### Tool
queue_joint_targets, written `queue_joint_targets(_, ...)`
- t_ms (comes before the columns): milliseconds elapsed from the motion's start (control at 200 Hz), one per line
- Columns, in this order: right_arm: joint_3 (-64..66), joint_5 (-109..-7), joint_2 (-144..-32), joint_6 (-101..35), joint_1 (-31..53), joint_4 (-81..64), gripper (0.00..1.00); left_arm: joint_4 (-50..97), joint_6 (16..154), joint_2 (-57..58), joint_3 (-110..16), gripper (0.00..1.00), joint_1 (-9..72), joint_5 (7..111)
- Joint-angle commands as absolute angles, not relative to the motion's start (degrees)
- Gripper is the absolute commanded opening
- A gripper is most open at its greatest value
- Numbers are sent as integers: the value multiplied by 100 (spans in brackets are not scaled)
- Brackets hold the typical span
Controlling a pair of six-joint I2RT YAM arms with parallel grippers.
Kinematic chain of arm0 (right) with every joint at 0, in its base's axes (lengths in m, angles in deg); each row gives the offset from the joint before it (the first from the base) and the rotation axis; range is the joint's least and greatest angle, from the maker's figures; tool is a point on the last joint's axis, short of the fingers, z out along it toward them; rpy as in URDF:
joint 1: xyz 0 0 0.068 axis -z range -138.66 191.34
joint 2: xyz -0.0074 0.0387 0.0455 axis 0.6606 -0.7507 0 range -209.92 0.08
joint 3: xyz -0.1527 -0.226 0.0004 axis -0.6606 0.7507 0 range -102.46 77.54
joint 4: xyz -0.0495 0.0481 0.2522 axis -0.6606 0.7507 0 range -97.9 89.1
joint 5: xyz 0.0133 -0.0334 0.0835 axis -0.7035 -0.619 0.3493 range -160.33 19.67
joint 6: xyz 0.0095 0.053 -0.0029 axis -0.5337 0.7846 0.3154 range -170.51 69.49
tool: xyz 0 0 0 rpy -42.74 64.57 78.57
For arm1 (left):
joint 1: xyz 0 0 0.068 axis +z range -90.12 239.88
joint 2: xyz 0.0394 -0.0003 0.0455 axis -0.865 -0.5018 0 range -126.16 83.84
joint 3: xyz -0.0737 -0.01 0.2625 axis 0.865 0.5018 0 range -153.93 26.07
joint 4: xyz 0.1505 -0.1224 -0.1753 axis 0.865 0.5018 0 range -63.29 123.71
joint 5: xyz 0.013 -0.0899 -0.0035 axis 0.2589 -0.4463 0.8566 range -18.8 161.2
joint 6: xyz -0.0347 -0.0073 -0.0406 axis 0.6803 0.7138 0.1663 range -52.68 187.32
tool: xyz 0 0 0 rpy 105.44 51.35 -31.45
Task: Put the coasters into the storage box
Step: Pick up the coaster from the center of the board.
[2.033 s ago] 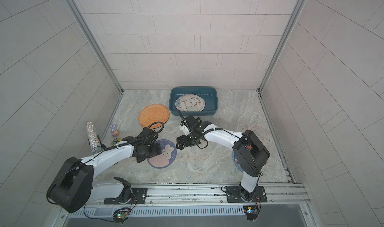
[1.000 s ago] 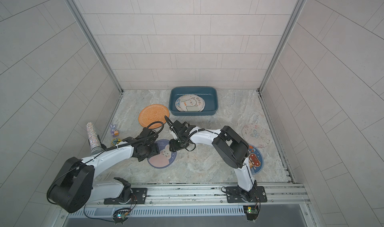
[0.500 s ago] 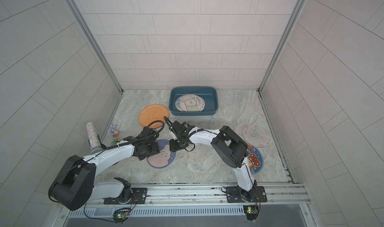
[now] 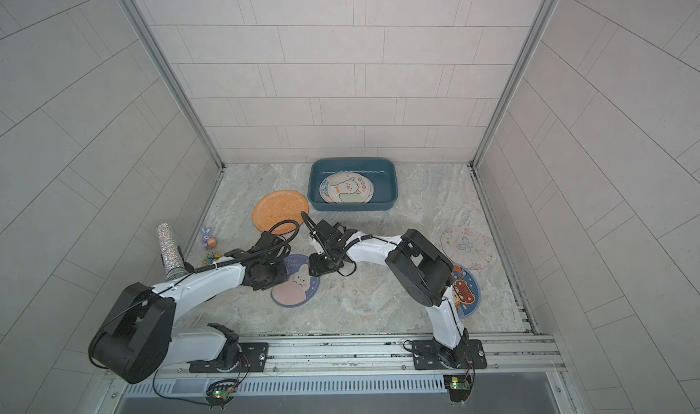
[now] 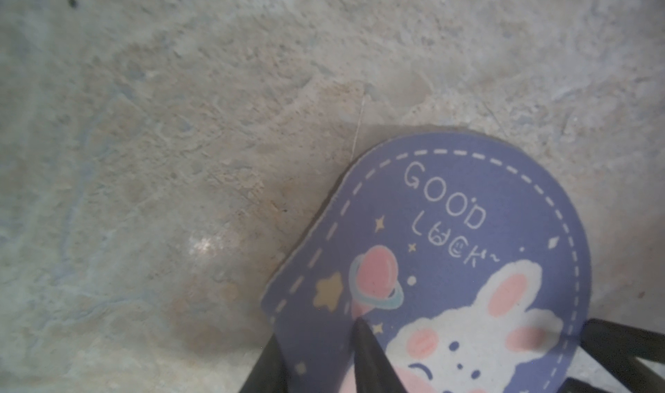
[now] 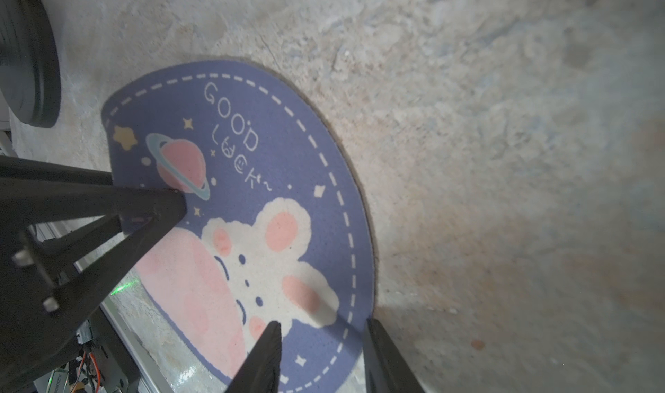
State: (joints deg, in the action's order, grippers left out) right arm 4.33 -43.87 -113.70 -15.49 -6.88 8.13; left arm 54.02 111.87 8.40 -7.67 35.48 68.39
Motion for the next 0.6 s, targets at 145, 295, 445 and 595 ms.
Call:
queue_joint_targets(145,1008,-4093,-10763,-1327,-372,585,49,5812,11173,1068,-974,5,3548,6653)
queue_joint_targets(295,1412,-3856,-10301,-1255,-158,260,59,6035,11046,1203,-1448,0,3551,6615)
queue_joint_targets(445,1815,-3782,-9782,-1256,49,177,68,6291,10840,1168,-2168,0,3548,6539)
queue_joint_targets(595,2269,-3734,-9293,-1185,243,81,76,6479,10529,969,-3062,0,3553,6461)
